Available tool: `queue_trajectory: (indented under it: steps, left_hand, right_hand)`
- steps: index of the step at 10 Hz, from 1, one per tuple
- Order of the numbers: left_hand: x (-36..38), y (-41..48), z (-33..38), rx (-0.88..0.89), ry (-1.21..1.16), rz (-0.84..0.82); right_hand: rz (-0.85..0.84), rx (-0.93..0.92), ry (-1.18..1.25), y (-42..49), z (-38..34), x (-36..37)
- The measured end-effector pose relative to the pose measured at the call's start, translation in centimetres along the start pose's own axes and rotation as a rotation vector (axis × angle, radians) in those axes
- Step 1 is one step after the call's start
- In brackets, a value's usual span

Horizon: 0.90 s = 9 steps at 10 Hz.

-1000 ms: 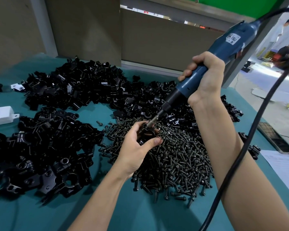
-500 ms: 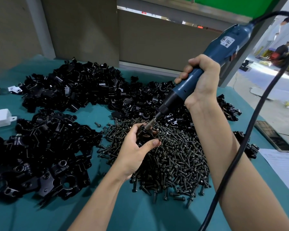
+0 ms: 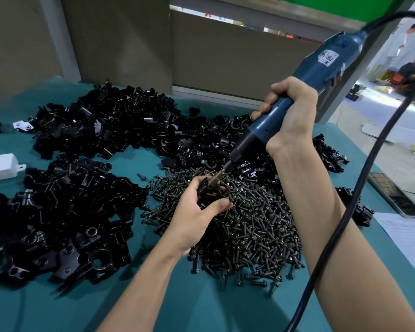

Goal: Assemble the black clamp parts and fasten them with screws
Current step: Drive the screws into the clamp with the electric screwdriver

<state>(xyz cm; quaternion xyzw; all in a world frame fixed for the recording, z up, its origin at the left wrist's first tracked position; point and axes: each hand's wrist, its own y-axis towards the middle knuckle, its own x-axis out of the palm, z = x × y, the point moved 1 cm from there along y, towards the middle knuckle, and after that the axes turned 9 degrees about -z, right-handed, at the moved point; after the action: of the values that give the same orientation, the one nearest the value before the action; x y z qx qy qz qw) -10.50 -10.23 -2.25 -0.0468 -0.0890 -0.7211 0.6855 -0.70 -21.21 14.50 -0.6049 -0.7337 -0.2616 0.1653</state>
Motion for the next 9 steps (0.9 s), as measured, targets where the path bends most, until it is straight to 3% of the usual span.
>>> queue_trajectory:
  steps: [9]
  left_hand:
    - [0.4,-0.04,0.73,0.024,0.029,0.029]
  right_hand:
    - [-0.008,0.001,-0.002,-0.19,0.36,0.15]
